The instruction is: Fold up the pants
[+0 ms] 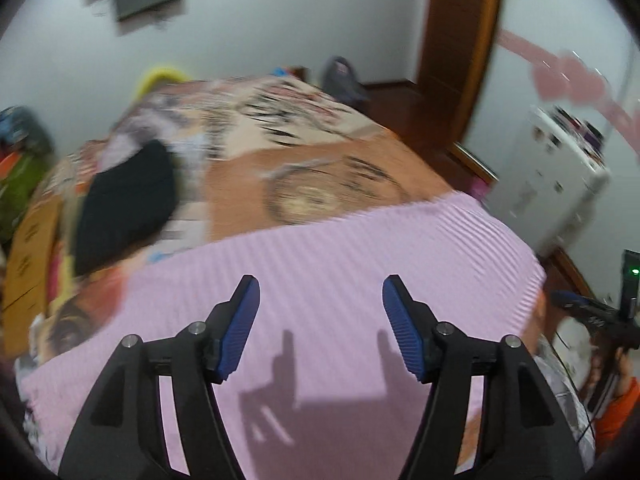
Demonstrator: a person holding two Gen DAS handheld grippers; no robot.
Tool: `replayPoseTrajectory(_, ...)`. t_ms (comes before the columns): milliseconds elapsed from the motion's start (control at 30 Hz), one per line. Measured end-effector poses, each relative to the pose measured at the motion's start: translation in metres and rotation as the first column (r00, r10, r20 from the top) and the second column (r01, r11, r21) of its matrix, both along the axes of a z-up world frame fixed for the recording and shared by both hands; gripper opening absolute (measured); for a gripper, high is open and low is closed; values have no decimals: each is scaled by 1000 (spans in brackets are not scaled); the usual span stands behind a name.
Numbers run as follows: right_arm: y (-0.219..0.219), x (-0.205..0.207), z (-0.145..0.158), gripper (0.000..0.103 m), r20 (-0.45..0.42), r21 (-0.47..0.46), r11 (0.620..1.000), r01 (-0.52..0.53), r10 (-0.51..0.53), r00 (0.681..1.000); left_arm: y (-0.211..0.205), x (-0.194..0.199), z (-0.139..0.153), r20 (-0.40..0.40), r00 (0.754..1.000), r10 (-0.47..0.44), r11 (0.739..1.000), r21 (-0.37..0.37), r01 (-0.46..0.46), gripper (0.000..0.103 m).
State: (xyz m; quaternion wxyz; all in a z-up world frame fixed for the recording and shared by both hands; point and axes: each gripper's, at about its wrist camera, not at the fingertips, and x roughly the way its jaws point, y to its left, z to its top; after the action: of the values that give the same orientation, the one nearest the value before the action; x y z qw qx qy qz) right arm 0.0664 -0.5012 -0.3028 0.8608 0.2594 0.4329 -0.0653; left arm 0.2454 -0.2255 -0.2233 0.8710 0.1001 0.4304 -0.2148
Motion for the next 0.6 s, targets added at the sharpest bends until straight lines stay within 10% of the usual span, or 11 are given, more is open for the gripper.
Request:
replayPoseTrajectory(367, -13, 16, -32, 54, 22, 134, 991, -9, 6, 1000, -83, -15, -62, -206, 974, -98, 993, 39, 108, 64)
replayPoseTrajectory(600, -40, 20, -52, 54, 43, 265, 963, 57, -71, 997, -94, -20, -72, -182, 979, -94, 989, 94, 112, 69)
